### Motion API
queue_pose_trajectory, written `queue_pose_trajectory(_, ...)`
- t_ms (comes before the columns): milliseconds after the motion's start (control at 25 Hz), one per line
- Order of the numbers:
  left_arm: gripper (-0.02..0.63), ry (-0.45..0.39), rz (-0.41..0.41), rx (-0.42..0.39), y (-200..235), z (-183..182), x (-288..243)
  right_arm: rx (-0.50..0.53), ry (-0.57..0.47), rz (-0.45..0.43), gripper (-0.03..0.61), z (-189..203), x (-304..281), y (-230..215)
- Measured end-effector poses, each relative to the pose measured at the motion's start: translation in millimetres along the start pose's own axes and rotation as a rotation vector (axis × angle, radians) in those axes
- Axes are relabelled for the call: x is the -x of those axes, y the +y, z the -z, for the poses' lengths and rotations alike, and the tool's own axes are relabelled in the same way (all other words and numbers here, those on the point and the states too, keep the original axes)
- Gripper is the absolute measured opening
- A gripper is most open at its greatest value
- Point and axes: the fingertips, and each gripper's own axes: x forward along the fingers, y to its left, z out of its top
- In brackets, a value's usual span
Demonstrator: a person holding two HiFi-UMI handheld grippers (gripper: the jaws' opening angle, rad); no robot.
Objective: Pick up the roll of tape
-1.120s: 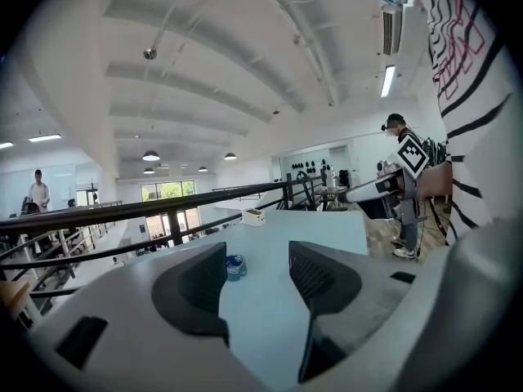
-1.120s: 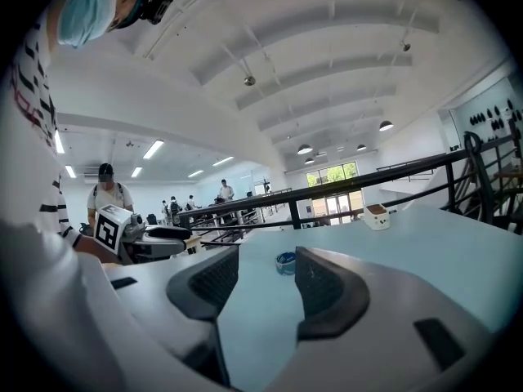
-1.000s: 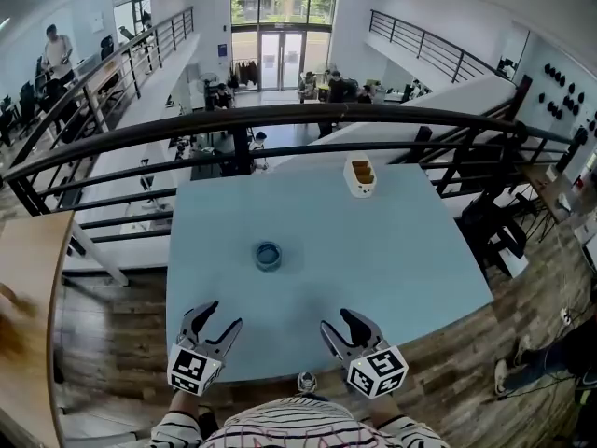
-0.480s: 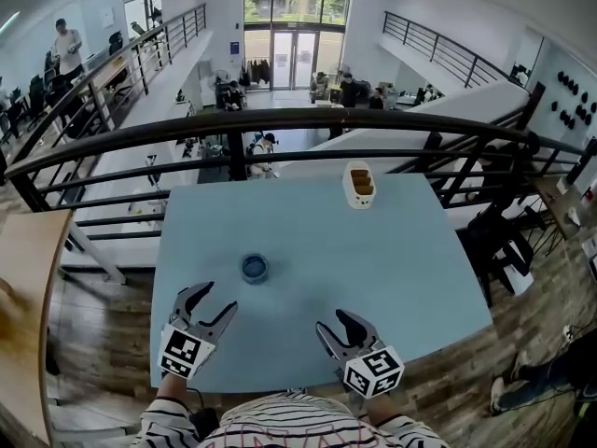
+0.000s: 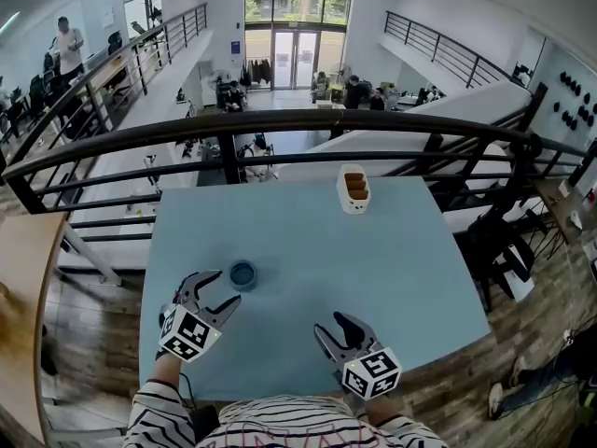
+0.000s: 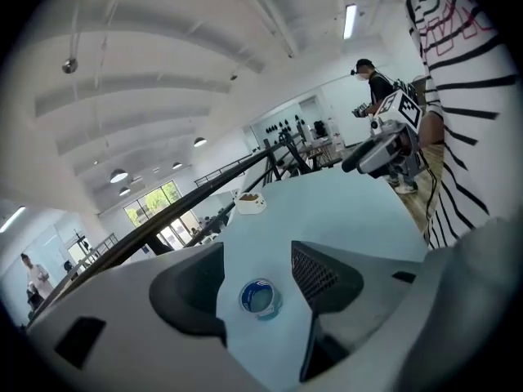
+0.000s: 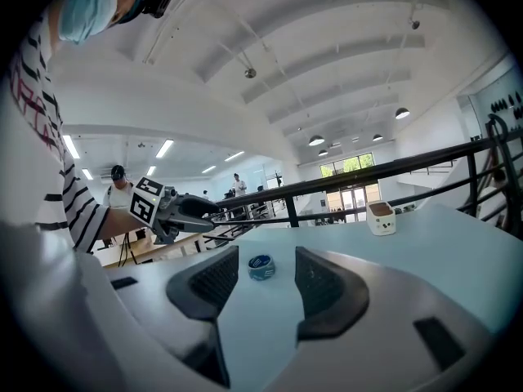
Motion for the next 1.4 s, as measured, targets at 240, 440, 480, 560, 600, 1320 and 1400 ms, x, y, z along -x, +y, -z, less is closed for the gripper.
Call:
queue_pose_trajectory(240, 0.238, 0.103, 0.09, -0.076, -5.2, 21.0, -46.8, -0.01, 0.006, -0.008, 0.21, 0.1, -10.0, -10.6)
queue_pose_trajectory(440, 0.239, 0.161, 0.159, -0.059, -10.8, 43.7, -84.1, -0.023, 0.011, -0.001, 0.21, 1.6, -19.5, -24.0)
queue_pose_trajectory(480, 0.239, 0.179, 0.175, -0.054, -12.1, 49.9, -90.5, -0.024, 0.011, 0.002, 0.21, 1.5, -21.2, -26.5)
queue_pose_trajectory(560, 0.241, 0.212, 0.204, -0.044, -14.3, 62.2, -101.8, -0.028, 0.009, 0.006, 0.21, 1.8, -25.8, -30.3)
queue_pose_trajectory(600, 0.241, 0.227, 0.216, -0.044, -15.3, 68.0, -107.0, -0.031, 0.011, 0.006, 0.21, 2.9, -28.7, -31.8)
queue_pose_trajectory(1320, 0.239, 0.491, 0.418, -0.17, -50.0, 153.2, -158.3, -0.1, 0.047, 0.049, 0.21, 27.2, -39.9, -46.7)
queue_pose_trajectory(1400, 0.239, 0.508, 0.444, -0.179, -54.7, 159.4, -161.1, -0.109, 0.049, 0.054, 0.21, 30.2, -41.4, -48.7)
